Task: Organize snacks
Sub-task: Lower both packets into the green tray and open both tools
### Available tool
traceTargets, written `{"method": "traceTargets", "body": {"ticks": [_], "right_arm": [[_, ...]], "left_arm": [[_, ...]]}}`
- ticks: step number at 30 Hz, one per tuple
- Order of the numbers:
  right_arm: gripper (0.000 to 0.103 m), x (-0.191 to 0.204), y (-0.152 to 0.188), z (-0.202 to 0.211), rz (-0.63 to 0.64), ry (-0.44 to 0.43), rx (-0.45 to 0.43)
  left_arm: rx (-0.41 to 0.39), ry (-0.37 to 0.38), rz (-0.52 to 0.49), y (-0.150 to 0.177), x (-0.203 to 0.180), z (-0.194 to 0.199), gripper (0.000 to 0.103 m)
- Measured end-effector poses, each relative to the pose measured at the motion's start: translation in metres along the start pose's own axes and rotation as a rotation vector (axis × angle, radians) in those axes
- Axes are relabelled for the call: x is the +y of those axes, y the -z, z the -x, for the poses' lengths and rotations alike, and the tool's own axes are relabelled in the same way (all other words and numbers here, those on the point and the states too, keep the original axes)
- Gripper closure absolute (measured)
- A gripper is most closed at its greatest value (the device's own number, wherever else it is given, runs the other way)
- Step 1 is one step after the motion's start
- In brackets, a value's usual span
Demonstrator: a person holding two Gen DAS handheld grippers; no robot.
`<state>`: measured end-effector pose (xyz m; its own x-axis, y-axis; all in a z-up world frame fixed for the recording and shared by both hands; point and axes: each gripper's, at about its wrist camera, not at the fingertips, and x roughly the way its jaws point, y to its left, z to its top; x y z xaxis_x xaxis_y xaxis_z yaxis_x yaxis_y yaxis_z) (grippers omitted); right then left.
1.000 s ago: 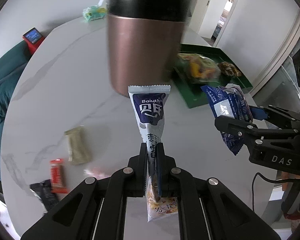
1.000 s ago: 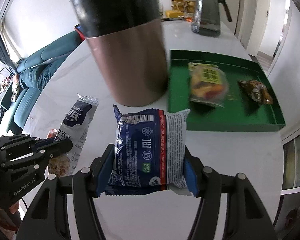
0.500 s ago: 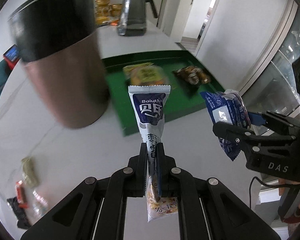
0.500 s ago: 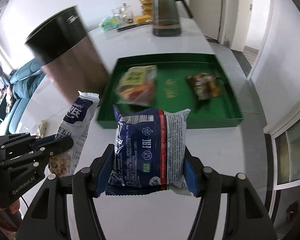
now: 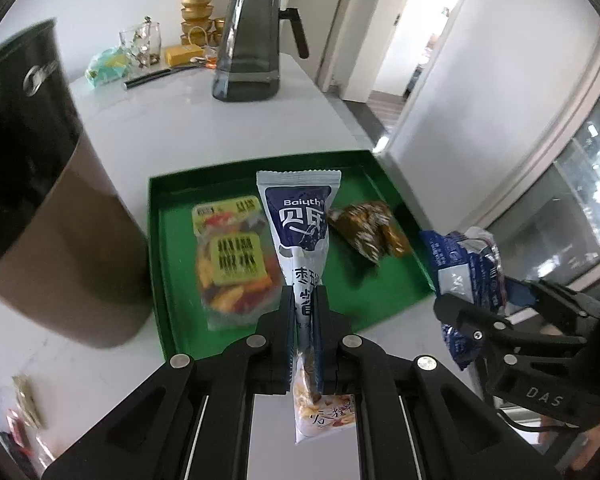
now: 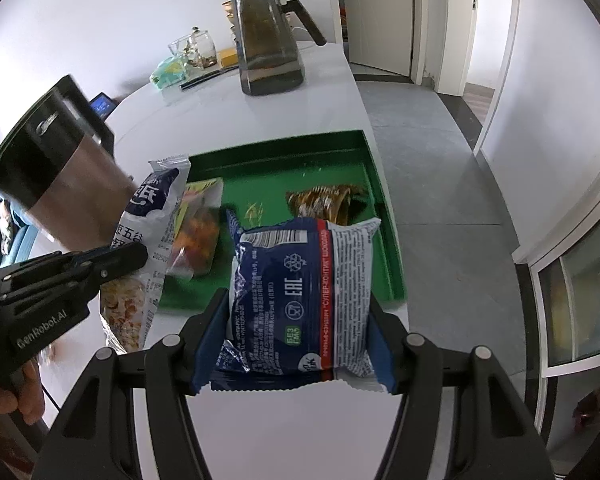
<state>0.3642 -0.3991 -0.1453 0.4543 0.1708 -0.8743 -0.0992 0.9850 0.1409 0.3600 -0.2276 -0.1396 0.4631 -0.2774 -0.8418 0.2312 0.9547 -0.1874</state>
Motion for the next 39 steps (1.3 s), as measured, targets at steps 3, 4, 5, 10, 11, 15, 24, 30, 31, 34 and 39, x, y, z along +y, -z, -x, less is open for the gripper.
{"method": "traceTargets", "body": {"ticks": [3,4,5,10,11,15,24,30,31,34,39], "right_arm": [[0.009,-0.005,-0.014,-0.013,0.0,-0.003,0.009],[0.009,-0.006,-0.019,-0.018,0.001,-0.003,0.013],[0.009,-0.007,-0.024,-0.024,0.004,-0.004,0.019],[0.009,-0.004,-0.041,-0.041,0.027,-0.006,0.041],[0.009,-0.003,-0.045,-0.046,0.031,-0.006,0.049],[0.009,-0.001,-0.055,-0.063,0.037,-0.007,0.068],[0.009,0.001,-0.057,-0.084,0.055,0.016,0.113],[0.009,-0.002,-0.055,-0.089,0.041,0.026,0.124],[0.009,-0.002,-0.055,-0.089,0.041,0.025,0.126],[0.008,-0.002,-0.056,-0.089,0.039,0.023,0.129],[0.008,-0.005,-0.058,-0.091,0.027,0.022,0.127]], "left_arm": [[0.01,-0.043,0.039,-0.009,0.005,-0.011,0.098],[0.013,-0.058,0.048,-0.012,0.006,-0.013,0.098],[0.015,-0.073,0.055,-0.014,0.008,-0.017,0.098],[0.045,-0.124,0.076,-0.018,0.017,-0.03,0.098],[0.05,-0.134,0.08,-0.019,0.019,-0.033,0.098],[0.063,-0.166,0.081,-0.023,0.027,-0.042,0.098],[0.071,-0.193,0.066,-0.032,0.029,-0.053,0.096],[0.076,-0.199,0.079,-0.032,0.033,-0.055,0.093],[0.079,-0.201,0.076,-0.032,0.033,-0.054,0.092],[0.101,-0.222,0.069,-0.03,0.033,-0.058,0.072],[0.106,-0.214,0.068,-0.027,0.032,-0.058,0.07]]}}
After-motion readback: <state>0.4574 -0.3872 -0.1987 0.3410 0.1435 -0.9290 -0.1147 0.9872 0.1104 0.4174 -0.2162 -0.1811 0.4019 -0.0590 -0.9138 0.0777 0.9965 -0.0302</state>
